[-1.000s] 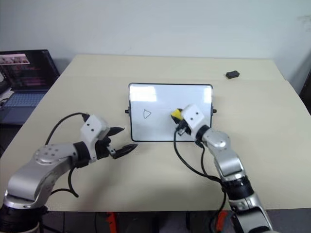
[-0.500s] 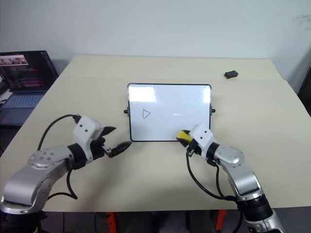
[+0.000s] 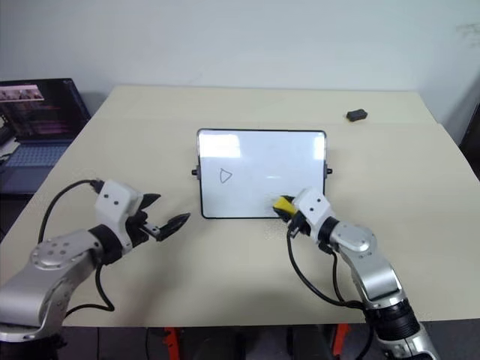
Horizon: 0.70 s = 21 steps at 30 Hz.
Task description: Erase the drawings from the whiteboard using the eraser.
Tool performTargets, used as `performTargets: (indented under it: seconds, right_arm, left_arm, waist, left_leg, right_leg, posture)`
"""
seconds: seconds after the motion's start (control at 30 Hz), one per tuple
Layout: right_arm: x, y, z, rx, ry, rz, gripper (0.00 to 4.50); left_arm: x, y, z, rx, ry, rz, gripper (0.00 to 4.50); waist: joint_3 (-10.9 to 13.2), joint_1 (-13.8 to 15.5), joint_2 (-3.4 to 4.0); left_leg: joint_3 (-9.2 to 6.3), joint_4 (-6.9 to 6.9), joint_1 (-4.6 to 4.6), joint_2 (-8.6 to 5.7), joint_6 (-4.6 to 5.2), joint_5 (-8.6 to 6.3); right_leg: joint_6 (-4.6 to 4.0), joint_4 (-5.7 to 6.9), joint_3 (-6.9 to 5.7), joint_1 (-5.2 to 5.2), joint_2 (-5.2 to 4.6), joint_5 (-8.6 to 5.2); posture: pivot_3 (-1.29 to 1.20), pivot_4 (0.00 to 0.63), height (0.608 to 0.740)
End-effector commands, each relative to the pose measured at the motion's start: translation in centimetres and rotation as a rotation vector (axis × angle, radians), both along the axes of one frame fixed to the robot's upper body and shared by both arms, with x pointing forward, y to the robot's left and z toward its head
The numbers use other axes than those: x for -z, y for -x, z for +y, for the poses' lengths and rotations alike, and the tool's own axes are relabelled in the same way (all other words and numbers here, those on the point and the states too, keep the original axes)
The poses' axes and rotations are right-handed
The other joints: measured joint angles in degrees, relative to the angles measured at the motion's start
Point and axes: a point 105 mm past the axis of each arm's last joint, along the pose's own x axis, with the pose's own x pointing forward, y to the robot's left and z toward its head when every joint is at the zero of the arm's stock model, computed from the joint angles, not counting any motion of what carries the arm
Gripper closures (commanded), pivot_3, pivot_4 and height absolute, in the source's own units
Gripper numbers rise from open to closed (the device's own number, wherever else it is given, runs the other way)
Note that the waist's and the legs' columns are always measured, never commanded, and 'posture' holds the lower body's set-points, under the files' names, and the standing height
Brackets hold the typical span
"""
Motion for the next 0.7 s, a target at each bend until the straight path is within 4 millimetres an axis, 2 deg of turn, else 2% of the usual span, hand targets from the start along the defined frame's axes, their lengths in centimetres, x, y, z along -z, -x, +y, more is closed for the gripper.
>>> performTargets:
  seconds: [0.03,0.37,0.7]
  right_arm:
    - [-1.2,-0.1,0.0,-0.002,-0.007,-0.069,3.4]
    - [-1.0,0.3,0.6,-0.035,0.031,-0.095,3.4]
    - [-3.0,-0.9,1.3,-0.049,0.038,-0.228,3.4]
  left_arm:
    - [-1.4,0.0,-0.3,0.013,-0.014,-0.049,0.0]
    - [-1.0,0.0,-1.0,0.051,0.0,-0.021,0.0]
    - [-0.9,0.0,-0.3,0.033,-0.004,-0.001,0.0]
  waist:
    - [0.0,0.05,0.0]
    - [0.0,0.05,0.0]
    - [0.0,0.04,0.0]
  left_leg:
    - [0.0,0.0,0.0,0.0,0.0,0.0]
    - [0.0,-0.01,-0.01,0.01,0.0,0.0]
    - [0.01,-0.01,0.01,0.01,0.0,0.0]
  right_leg:
    - [0.0,0.0,0.0,0.0,0.0,0.0]
    - [0.0,0.0,0.0,-0.01,0.0,0.0]
    - [0.0,0.01,-0.01,-0.01,0.0,0.0]
  posture:
    - [0.0,0.15,0.74]
    - [0.0,0.15,0.74]
    - [0.0,0.15,0.74]
